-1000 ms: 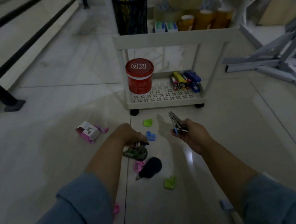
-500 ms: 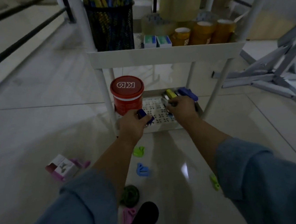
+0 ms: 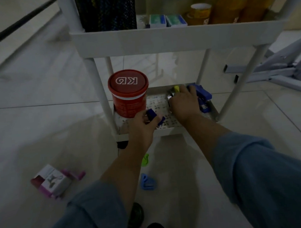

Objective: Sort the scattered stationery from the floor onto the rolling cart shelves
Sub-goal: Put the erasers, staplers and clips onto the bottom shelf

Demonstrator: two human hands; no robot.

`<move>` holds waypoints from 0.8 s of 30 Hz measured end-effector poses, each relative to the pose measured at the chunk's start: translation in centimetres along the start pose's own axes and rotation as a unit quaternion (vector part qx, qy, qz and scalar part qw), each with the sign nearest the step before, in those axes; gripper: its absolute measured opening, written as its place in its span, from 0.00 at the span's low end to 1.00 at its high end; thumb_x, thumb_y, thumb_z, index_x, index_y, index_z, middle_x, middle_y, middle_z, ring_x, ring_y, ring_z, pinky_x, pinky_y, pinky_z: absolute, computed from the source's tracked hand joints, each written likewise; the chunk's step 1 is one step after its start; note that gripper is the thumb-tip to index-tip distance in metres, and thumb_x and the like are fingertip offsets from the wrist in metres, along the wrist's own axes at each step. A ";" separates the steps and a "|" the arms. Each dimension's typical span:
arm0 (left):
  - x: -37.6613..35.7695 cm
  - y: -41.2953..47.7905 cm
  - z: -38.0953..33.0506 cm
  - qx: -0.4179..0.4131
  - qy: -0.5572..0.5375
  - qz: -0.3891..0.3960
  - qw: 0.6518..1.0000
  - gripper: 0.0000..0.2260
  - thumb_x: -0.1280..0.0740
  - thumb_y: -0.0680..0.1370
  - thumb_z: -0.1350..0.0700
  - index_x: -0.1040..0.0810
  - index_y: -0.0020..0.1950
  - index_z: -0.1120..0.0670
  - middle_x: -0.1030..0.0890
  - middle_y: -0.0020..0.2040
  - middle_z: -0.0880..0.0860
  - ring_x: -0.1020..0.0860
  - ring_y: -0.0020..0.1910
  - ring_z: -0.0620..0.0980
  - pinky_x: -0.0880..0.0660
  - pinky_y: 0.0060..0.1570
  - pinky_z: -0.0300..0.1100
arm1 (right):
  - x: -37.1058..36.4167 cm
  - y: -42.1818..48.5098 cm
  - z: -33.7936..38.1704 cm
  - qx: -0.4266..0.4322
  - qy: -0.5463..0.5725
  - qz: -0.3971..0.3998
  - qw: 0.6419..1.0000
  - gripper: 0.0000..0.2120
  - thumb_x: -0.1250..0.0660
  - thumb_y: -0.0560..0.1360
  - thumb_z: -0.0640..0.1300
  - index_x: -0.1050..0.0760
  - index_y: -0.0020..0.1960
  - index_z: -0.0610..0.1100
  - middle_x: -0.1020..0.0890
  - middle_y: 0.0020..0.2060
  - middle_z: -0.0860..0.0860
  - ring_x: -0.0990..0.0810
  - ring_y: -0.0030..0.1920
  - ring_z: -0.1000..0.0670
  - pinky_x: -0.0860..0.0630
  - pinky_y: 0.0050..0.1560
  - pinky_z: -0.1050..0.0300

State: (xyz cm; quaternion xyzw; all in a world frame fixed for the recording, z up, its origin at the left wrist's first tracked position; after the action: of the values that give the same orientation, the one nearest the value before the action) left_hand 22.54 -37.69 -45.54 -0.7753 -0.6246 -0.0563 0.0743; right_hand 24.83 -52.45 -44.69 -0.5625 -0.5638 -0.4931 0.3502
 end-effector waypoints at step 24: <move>-4.2 5.5 -1.3 0.000 0.314 0.026 0.949 0.20 0.37 0.79 0.54 0.31 0.67 0.64 0.26 0.64 0.63 0.27 0.61 0.61 0.30 0.59 0.50 | -6.5 -20.7 -2.7 -0.211 0.333 -0.099 0.914 0.20 0.43 0.72 0.49 0.32 0.64 0.48 0.24 0.56 0.45 0.29 0.58 0.44 0.38 0.59 0.56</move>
State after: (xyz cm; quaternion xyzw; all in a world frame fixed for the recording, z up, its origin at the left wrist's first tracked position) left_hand 27.02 -43.13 -45.26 -0.7342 -0.5495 -0.2953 0.2679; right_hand 4.94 -54.43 -53.44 -0.3677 -0.3499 -0.7914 0.3406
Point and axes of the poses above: each hand's wrist, its own y-axis towards the middle knuckle, its own x-axis out of the back of the hand, z = x × y, the point moved 1 cm from there along y, towards the middle knuckle
